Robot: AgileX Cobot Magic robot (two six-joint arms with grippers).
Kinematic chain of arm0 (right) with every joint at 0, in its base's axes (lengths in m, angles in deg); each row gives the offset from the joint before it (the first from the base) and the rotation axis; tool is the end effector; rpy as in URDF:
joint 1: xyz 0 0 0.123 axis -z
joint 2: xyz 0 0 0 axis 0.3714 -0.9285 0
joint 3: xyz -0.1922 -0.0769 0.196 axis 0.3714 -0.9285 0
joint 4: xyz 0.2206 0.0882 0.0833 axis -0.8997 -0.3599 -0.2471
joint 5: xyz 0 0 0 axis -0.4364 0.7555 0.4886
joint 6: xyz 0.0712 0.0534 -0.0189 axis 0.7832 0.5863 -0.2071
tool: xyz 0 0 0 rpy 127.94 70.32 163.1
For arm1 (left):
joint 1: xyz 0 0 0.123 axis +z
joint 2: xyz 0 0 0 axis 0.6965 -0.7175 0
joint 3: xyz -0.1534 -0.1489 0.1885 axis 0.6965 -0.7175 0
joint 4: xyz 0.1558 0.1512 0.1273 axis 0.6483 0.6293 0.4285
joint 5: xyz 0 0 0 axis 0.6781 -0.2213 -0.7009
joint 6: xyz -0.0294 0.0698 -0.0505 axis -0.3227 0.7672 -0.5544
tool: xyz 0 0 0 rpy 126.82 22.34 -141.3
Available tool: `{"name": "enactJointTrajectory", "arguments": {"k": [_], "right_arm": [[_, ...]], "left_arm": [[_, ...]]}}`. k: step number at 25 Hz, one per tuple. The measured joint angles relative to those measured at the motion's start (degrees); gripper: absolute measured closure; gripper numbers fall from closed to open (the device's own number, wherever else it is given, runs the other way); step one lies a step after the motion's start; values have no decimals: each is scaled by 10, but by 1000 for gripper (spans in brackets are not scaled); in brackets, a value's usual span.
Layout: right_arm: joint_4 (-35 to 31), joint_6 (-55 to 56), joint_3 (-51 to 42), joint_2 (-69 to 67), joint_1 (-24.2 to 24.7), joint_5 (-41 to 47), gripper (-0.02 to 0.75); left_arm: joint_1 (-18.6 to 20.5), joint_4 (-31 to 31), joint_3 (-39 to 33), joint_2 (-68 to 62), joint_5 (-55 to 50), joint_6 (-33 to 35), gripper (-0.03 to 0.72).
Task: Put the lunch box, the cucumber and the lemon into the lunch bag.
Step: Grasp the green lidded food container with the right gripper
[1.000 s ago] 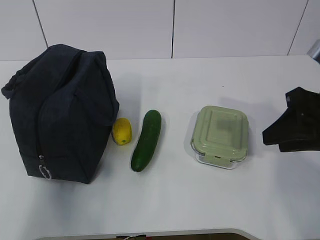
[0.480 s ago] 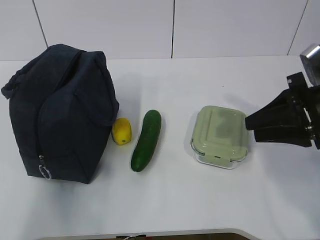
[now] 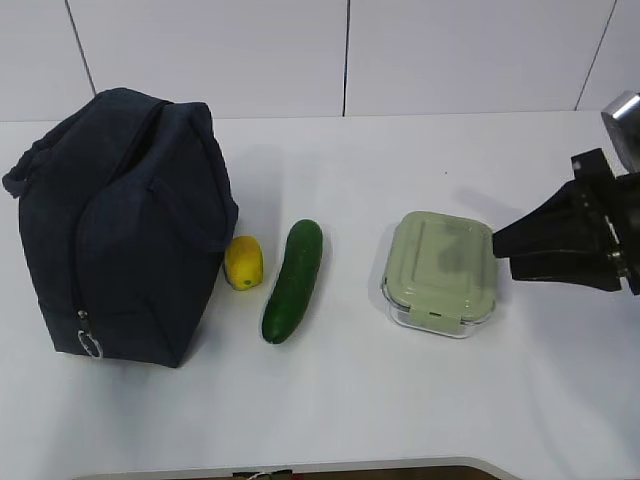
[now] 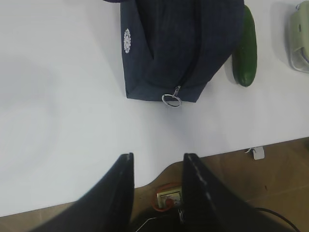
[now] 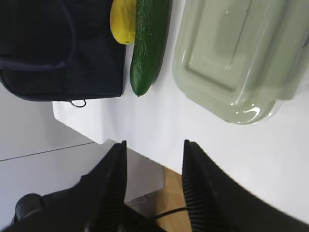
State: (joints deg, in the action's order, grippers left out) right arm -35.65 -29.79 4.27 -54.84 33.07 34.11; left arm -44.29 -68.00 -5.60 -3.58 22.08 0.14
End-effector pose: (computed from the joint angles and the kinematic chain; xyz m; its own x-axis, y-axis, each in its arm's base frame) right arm 0.2777 0.0210 0.2243 -0.9540 0.1917 -0.2306 -0.0741 0.5944 0.8007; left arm 0.0908 -0.0247 0.3496 -0.7557 -0.0248 -0.6544 0.1589 0.9625 -0.2200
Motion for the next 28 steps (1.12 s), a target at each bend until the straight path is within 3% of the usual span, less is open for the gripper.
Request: {"name": "enactJointTrajectory", "arguments": {"k": [15, 22, 28], "right_arm": [[-4, 0, 0, 0, 1, -48, 412], [-4, 0, 0, 0, 1, -85, 206], [-4, -14, 11, -25, 1, -109, 166]], "left_arm": [[0, 0, 0, 0, 0, -1, 446], [0, 0, 0, 0, 0, -1, 446], [0, 0, 0, 0, 0, -1, 446]]}}
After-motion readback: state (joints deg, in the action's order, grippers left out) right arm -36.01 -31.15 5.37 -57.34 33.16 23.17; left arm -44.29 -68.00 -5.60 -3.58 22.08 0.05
